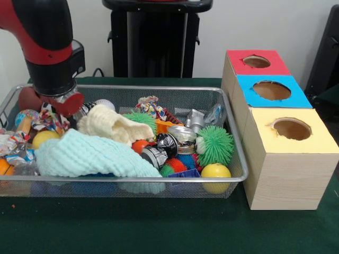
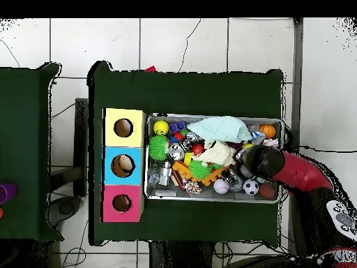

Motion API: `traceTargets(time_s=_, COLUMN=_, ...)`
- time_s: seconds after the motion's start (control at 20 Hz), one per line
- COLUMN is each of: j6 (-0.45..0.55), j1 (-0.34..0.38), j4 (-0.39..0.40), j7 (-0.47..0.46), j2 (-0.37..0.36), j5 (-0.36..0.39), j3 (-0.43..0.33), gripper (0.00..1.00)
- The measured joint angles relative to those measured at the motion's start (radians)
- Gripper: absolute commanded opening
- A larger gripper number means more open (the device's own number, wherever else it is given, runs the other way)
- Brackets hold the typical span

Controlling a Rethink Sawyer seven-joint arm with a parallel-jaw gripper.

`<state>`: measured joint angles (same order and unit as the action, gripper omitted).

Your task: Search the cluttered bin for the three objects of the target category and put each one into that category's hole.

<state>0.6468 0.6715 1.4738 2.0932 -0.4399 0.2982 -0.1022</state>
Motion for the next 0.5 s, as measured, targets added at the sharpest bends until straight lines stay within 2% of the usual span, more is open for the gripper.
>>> traceTargets(time_s=0.15, j6=0.003, j1=0.010, j4=-0.011, j7=-0.001, j2=0.010, j5=0.007, j3=-0.010, gripper=1.00)
traceTargets(time_s=0.5, j6=0.079, j1=0.055, j4=-0.050, j7=-0.006, j2=0.023, j5=0.021, j3=-0.058, gripper=1.00)
